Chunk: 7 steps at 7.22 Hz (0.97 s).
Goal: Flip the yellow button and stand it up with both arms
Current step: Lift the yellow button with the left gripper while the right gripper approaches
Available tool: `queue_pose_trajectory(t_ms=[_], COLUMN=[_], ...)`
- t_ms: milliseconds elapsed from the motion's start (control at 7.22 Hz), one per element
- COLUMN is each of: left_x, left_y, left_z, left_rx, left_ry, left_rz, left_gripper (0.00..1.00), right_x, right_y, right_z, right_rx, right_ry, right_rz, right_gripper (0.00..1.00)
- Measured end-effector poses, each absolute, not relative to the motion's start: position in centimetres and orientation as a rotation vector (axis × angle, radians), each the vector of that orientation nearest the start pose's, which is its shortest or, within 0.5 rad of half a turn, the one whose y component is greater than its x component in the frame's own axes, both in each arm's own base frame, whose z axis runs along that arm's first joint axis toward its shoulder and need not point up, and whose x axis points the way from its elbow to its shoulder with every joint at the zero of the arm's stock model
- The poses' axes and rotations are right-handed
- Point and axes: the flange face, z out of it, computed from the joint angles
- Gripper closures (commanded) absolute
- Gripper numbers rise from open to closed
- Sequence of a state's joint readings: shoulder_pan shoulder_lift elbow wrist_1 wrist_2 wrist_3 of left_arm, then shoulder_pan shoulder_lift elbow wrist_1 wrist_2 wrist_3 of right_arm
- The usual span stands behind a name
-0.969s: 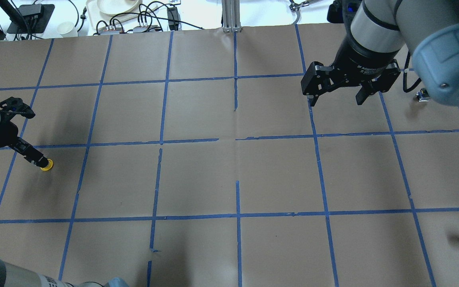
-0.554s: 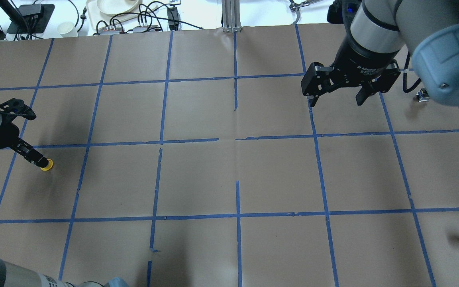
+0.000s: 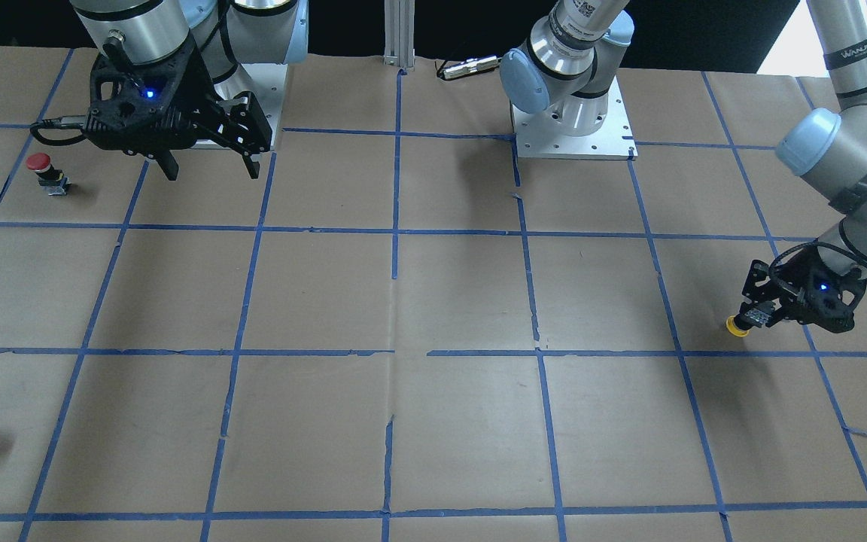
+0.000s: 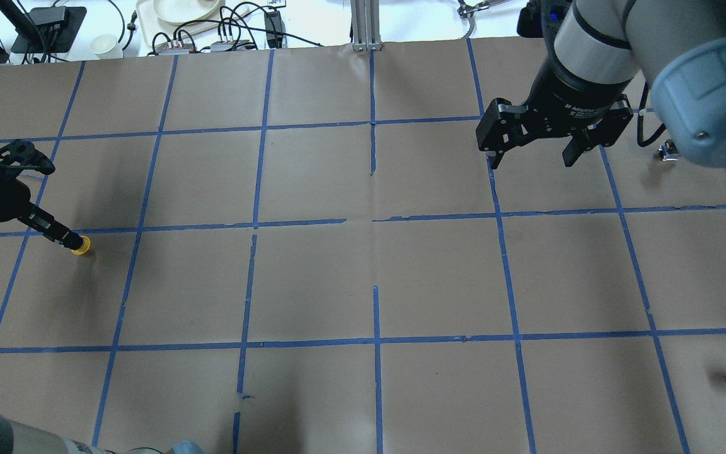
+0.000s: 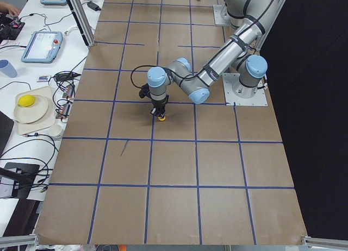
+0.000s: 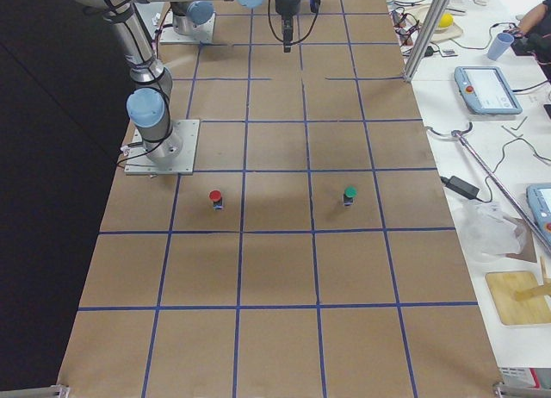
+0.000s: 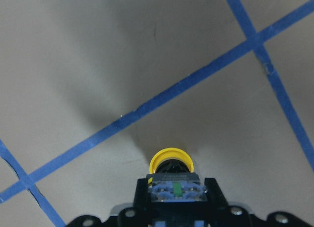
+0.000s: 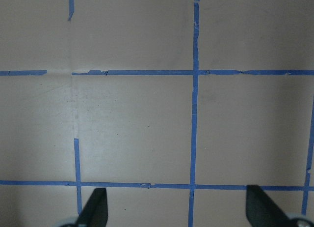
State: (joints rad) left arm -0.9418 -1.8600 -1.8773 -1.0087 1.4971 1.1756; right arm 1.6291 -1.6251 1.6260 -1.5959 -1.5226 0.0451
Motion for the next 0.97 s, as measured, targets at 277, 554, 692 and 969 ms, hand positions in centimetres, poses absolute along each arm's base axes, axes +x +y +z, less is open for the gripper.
queue_pose_trajectory(t_ms=[277,554,692,969], left_x=[15.5,8.5,5.5,1.1], left_y=[-52.9,-52.9,-52.5,-51.9], left_z=[28.6,33.2,34.6,35.7], left_rx=[0.824,0.777,0.742,0.712], left_ry=[3.187,3.277,3.361,3.564], left_rz=[-0.125,-0.153,-0.173,-0.213], left_gripper=[0.88,0.88,0.88,0.89], right_x=[16.5,16.5,16.5,16.1], right_y=[-46.2,-46.2,-46.2,-46.3], right_z=[49.0,49.0,49.0,49.2], right_rx=[-0.022,-0.022,-0.023,-0.009], right_ry=[3.091,3.092,3.095,3.100], right_rz=[-0.035,-0.035,-0.035,-0.035], right_gripper=[0.00,0.00,0.00,0.01])
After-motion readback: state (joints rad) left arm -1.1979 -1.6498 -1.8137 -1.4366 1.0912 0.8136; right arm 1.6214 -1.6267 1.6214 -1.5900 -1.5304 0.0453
